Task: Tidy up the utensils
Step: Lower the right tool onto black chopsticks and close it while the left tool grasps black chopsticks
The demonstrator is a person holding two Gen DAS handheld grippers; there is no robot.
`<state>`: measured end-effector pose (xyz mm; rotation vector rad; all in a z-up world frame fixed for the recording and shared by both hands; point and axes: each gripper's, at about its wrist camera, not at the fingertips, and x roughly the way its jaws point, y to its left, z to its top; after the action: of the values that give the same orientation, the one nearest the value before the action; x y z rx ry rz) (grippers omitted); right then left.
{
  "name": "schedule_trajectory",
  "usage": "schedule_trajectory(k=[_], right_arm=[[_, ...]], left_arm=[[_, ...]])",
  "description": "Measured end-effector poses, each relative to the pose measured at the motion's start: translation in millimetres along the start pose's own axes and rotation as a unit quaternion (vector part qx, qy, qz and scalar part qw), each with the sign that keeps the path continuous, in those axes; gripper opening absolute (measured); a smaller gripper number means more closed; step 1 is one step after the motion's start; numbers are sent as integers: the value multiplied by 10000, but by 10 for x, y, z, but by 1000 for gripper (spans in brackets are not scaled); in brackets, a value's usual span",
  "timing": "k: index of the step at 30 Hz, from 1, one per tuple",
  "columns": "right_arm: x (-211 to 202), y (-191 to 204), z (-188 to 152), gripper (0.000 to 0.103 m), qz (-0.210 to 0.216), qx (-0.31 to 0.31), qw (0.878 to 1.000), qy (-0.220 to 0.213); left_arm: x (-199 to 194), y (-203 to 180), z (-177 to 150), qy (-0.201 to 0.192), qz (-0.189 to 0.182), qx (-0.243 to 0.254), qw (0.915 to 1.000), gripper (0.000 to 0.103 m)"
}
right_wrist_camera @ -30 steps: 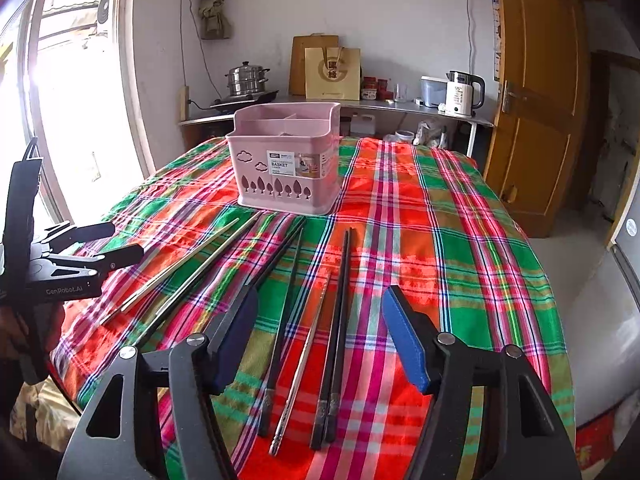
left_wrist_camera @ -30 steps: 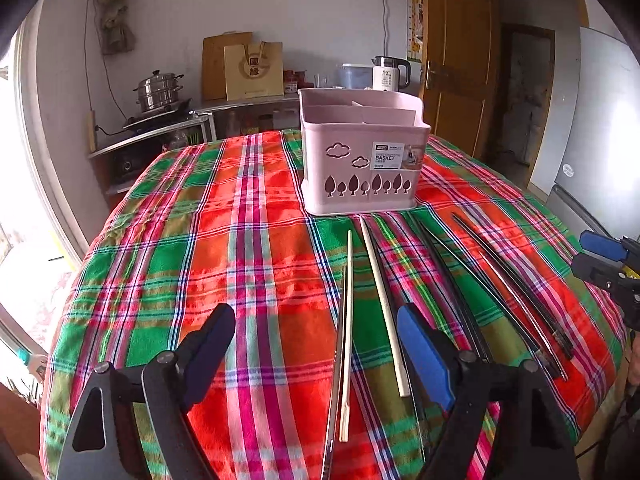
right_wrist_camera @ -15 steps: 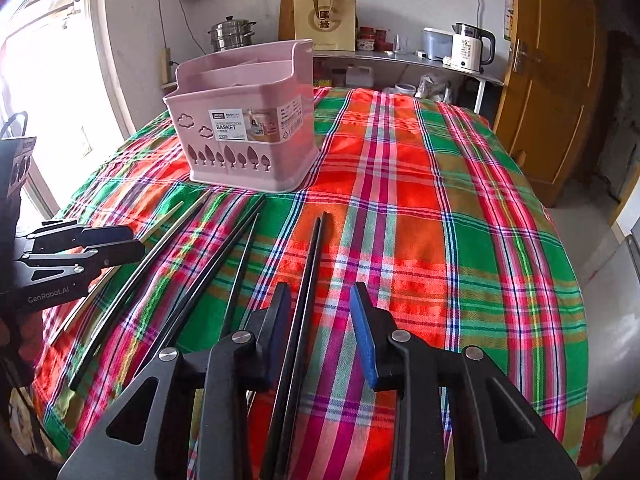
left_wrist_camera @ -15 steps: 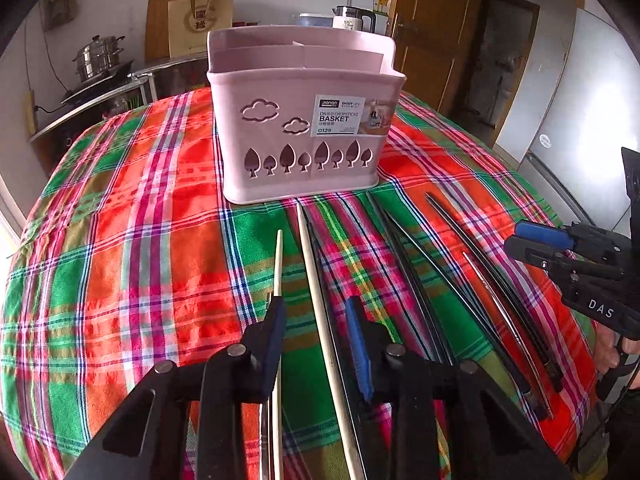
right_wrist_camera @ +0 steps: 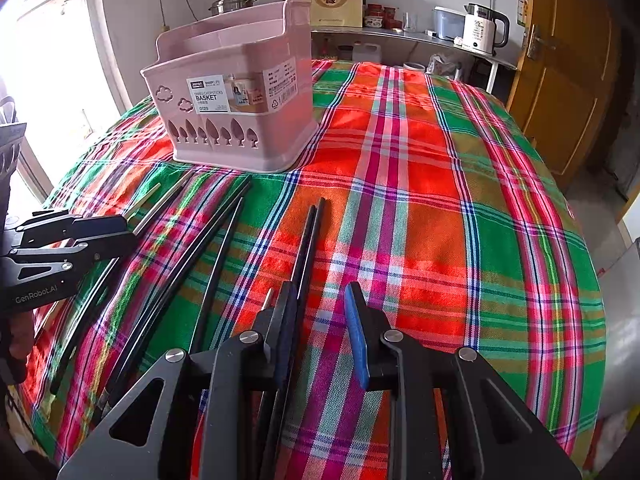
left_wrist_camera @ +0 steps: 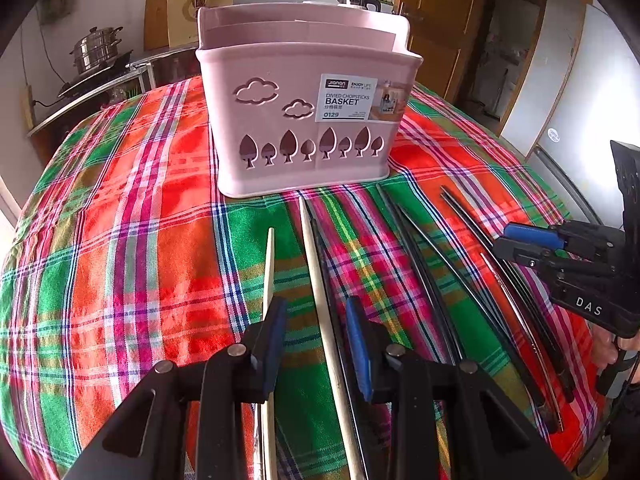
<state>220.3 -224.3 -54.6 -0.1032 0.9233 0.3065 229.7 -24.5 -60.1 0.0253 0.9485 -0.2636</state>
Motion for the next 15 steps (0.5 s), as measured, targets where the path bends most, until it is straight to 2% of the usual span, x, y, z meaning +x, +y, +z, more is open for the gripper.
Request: schedule_trajectory(k=[3, 15], right_arm=[[45, -34, -5, 26, -103, -15, 9999, 107], [71, -72, 19, 26, -124, -5, 9999, 96]], left_arm=[[9, 25, 3, 4, 15, -15, 10000, 31], [7, 95, 82, -51, 183, -64, 9998, 31]])
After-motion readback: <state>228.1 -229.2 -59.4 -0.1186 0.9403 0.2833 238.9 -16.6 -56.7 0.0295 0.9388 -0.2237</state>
